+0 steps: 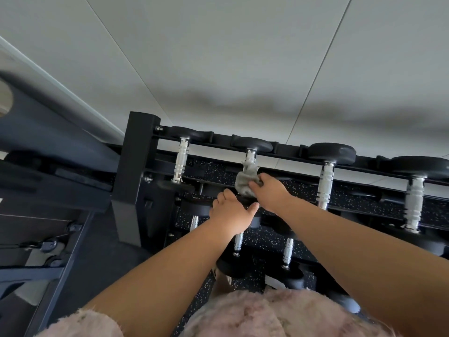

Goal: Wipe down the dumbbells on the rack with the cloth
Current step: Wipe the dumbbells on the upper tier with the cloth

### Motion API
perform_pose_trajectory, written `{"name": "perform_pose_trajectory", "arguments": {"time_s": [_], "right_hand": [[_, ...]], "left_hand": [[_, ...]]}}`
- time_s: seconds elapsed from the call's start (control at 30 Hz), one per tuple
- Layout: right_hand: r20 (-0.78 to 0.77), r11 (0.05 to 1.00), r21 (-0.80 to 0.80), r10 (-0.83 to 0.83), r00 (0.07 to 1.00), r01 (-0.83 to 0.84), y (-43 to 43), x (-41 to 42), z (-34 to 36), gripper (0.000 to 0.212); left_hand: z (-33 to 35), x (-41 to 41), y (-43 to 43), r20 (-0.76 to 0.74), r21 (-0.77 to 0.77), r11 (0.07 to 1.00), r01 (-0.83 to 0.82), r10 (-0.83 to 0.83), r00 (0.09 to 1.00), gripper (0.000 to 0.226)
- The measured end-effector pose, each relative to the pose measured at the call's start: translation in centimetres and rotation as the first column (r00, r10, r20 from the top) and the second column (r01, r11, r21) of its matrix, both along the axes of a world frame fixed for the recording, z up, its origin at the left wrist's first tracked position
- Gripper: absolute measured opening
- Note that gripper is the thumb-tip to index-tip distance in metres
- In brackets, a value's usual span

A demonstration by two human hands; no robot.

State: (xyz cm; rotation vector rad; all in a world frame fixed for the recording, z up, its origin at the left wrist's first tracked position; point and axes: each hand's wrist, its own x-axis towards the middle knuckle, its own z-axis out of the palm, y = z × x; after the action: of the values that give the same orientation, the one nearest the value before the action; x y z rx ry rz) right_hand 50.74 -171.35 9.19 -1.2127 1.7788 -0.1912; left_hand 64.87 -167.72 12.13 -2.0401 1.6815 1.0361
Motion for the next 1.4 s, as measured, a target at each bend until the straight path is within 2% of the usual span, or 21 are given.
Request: {"name": "perform_pose_trajectory", "arguments": {"time_s": [0.1, 0.17, 0.23, 0.27, 0.33, 0.47, 0.53, 0.6, 0.67, 0.73, 0.8, 0.9, 1.0, 1.13, 1.2, 1.33, 1.4], "right_hand": [[-0.056, 0.996, 0.012, 0.085, 0.995, -0.084, -0.6, -0.1, 0.8, 0.032], [-0.005, 0.996, -0.02, -0.085, 0.996, 0.085, -2.3, -0.1, 1.5, 0.03], [0.131, 0.957, 0.002, -0.289, 0.948, 0.292, -4.0, 0.0, 2.2, 0.033], [0.198, 0.939, 0.034, -0.342, 0.919, 0.342, -4.5, 0.1, 2.4, 0.033], [0.269, 0.948, 0.055, -0.317, 0.909, 0.314, -4.4, 0.5, 2.7, 0.029], [0.226, 0.983, 0.095, -0.173, 0.959, 0.155, -1.7, -0.3, 1.2, 0.015], [0.195, 0.99, 0.118, -0.099, 0.976, 0.077, -0.4, -1.3, 1.1, 0.019], [0.145, 0.983, 0.075, -0.176, 0.974, 0.167, 0.1, -2.3, 2.0, 0.024], [0.12, 0.942, -0.049, -0.324, 0.938, 0.332, -0.2, -3.1, 3.2, 0.025], [0.137, 0.907, -0.197, -0.351, 0.926, 0.373, -1.1, -3.7, 3.9, 0.029], [0.148, 0.896, -0.328, -0.266, 0.953, 0.301, -2.5, -4.0, 4.9, 0.038], [0.071, 0.874, -0.485, -0.009, 0.997, 0.042, -4.7, -3.2, 5.9, 0.039], [-0.044, 0.838, -0.522, 0.162, 0.986, -0.161, -6.0, -2.1, 5.7, 0.035], [-0.055, 0.921, -0.381, 0.064, 0.996, -0.08, -6.8, -3.7, 5.0, 0.026], [-0.177, 0.951, -0.286, 0.066, 0.982, -0.116, -7.4, -4.8, 4.4, 0.027], [-0.165, 0.941, -0.324, 0.047, 0.985, -0.099, -7.8, -4.5, 4.8, 0.026], [-0.081, 0.922, -0.374, 0.068, 0.994, -0.094, -7.9, -3.3, 5.7, 0.026]], "left_hand": [[0.7, -0.3, -1.1, 0.01, 0.052, 0.999, 0.014, -0.014, 1.0, 0.097], [1.2, -0.8, -1.9, 0.011, 0.086, 0.996, 0.034, -0.035, 0.999, 0.099], [1.4, -1.2, -2.3, 0.024, 0.094, 0.994, 0.06, -0.063, 0.998, 0.103], [1.3, -1.3, -2.3, 0.031, 0.087, 0.994, 0.071, -0.074, 0.997, 0.106], [0.9, -1.2, -2.1, 0.041, 0.071, 0.993, 0.091, -0.094, 0.995, 0.111], [0.4, -0.8, -1.9, 0.048, 0.051, 0.99, 0.129, -0.131, 0.99, 0.112], [0.3, -0.8, -1.8, 0.083, 0.021, 0.979, 0.205, -0.206, 0.975, 0.111], [0.2, -0.9, -1.7, 0.17, -0.033, 0.941, 0.338, -0.328, 0.929, 0.107], [0.1, -1.1, -1.7, 0.226, -0.076, 0.902, 0.425, -0.4, 0.888, 0.106], [-0.1, -1.6, -1.9, 0.216, -0.116, 0.884, 0.454, -0.423, 0.88, 0.108], [-0.3, -1.9, -2.1, 0.173, -0.159, 0.885, 0.438, -0.412, 0.895, 0.111], [-0.7, -2.3, -2.2, 0.12, -0.201, 0.904, 0.378, -0.36, 0.925, 0.112], [-0.9, -2.5, -2.5, 0.124, -0.21, 0.914, 0.347, -0.327, 0.937, 0.114], [-1.2, -2.7, -3.3, 0.112, -0.174, 0.926, 0.334, -0.318, 0.941, 0.116], [-1.5, -2.7, -3.5, 0.115, -0.18, 0.921, 0.344, -0.328, 0.938, 0.118], [-1.8, -2.6, -3.7, 0.104, -0.191, 0.924, 0.33, -0.315, 0.943, 0.116], [-2.0, -2.8, -4.1, 0.075, -0.196, 0.947, 0.256, -0.246, 0.966, 0.11]]}}
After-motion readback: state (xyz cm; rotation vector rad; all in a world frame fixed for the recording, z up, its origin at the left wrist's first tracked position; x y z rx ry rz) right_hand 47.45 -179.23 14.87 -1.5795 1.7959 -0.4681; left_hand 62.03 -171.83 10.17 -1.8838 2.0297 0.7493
